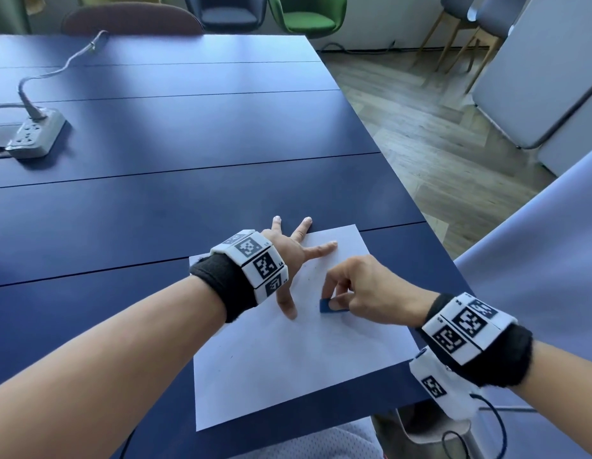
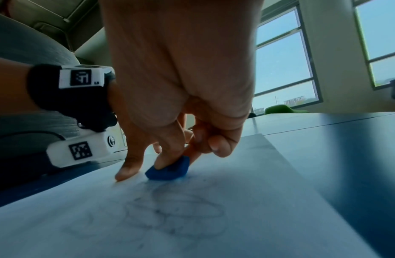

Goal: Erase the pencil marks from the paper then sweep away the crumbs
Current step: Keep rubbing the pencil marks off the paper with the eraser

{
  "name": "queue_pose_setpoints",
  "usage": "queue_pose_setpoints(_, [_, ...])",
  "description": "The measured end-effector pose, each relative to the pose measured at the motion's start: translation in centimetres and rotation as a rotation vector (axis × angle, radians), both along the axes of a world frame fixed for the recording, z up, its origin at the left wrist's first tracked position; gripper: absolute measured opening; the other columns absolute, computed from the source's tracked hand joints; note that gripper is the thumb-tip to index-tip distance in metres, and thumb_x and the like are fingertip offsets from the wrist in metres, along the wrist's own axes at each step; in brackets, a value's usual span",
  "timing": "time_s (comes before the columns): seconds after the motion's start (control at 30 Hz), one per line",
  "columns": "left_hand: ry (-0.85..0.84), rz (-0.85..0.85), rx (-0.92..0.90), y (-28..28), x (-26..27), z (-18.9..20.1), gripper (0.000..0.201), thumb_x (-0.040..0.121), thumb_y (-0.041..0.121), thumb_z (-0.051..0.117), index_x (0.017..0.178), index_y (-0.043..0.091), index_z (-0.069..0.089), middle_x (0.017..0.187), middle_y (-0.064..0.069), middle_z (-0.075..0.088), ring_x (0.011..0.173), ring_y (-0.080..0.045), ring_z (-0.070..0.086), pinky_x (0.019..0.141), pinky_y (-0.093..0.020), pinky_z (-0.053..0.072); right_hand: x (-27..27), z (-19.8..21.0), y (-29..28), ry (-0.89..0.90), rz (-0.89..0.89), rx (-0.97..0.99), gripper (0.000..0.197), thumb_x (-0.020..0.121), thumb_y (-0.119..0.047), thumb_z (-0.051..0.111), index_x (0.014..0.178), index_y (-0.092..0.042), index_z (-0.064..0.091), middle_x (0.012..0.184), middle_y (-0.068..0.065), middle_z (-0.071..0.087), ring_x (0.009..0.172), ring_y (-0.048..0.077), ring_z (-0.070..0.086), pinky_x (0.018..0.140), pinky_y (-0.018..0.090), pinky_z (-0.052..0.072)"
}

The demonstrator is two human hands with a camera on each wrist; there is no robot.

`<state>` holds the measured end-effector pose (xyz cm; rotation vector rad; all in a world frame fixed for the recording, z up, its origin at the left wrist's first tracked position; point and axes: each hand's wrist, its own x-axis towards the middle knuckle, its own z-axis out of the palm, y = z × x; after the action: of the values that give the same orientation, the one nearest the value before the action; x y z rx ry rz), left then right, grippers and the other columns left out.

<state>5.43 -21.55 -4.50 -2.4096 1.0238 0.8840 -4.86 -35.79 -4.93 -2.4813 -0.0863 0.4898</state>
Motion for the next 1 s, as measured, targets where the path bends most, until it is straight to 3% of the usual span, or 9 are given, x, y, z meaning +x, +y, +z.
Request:
queue_pose_setpoints(0.13, [0.007,0.004,-0.011,0.0,0.0,0.0,0.142,0.050,0.065,0.087,0.137,0.063,-0.026,0.155,0.007,-0.037,0.142,-0.051,-0.017,0.105,-0.060,0.036,1.2,0.2,-1.6,-0.063,-0.139,-0.005,0.014,0.078,-0.008,0.072,0.076,-0.022,0.073,0.065,-0.006,0.062,0.053,0.002,0.055,0.049,0.008,0.037])
queue_pose_setpoints(0.3, [0.018,0.013,0.003,0.0,-0.1,0.4,0.142,0.052,0.063,0.086,0.138,0.061,-0.026,0.155,0.006,-0.038,0.142,-0.051,-0.019,0.106,-0.061,0.032,-0.6,0.2,-0.9,0.025,-0.038,0.009,0.009,0.080,-0.008,0.072,0.080,-0.017,0.072,0.071,0.001,0.066,0.053,0.003,0.052,0.050,0.010,0.040])
queue_pose_setpoints(0.43, [0.010,0.011,0.002,0.0,-0.1,0.3,0.143,0.051,0.064,0.087,0.137,0.062,-0.026,0.155,0.007,-0.037,0.142,-0.050,-0.018,0.105,-0.062,0.034,0.0,0.1,-1.7,-0.063,-0.184,-0.002,0.014,0.079,-0.008,0.071,0.077,-0.021,0.071,0.065,-0.006,0.061,0.052,0.002,0.053,0.049,0.010,0.037])
queue_pose_setpoints(0.6, [0.014,0.010,-0.001,0.1,-0.2,0.4,0.141,0.052,0.063,0.087,0.139,0.061,-0.024,0.155,0.006,-0.037,0.143,-0.050,-0.018,0.105,-0.062,0.033,-3.0,-0.5,0.2,-0.087,-0.153,-0.046,0.005,0.084,-0.022,0.068,0.089,-0.020,0.067,0.072,-0.008,0.063,0.056,0.003,0.050,0.055,0.014,0.034])
queue_pose_setpoints(0.8, [0.029,0.013,-0.015,0.2,0.0,0.4,0.143,0.049,0.064,0.088,0.139,0.063,-0.023,0.155,0.007,-0.036,0.143,-0.049,-0.018,0.104,-0.065,0.035,-5.2,-1.4,-0.5,-0.297,-0.468,-0.089,0.010,0.085,-0.024,0.063,0.082,-0.015,0.062,0.061,-0.006,0.061,0.061,0.015,0.058,0.058,0.028,0.046])
queue_pose_setpoints(0.9, [0.026,0.007,-0.008,0.1,-0.1,0.4,0.143,0.050,0.063,0.088,0.140,0.061,-0.024,0.156,0.005,-0.036,0.143,-0.051,-0.018,0.103,-0.065,0.035,-5.9,-1.6,1.2,-0.308,-0.467,-0.043,0.015,0.085,-0.023,0.063,0.078,-0.011,0.061,0.062,-0.002,0.062,0.061,0.017,0.059,0.060,0.033,0.050])
queue_pose_setpoints(1.0, [0.022,-0.001,-0.008,0.1,-0.1,0.4,0.143,0.050,0.063,0.088,0.140,0.061,-0.024,0.156,0.006,-0.036,0.143,-0.051,-0.017,0.103,-0.064,0.035,-5.7,-1.7,0.9,-0.298,-0.478,-0.035,0.013,0.085,-0.023,0.065,0.081,-0.011,0.063,0.064,-0.002,0.063,0.062,0.013,0.060,0.059,0.028,0.050])
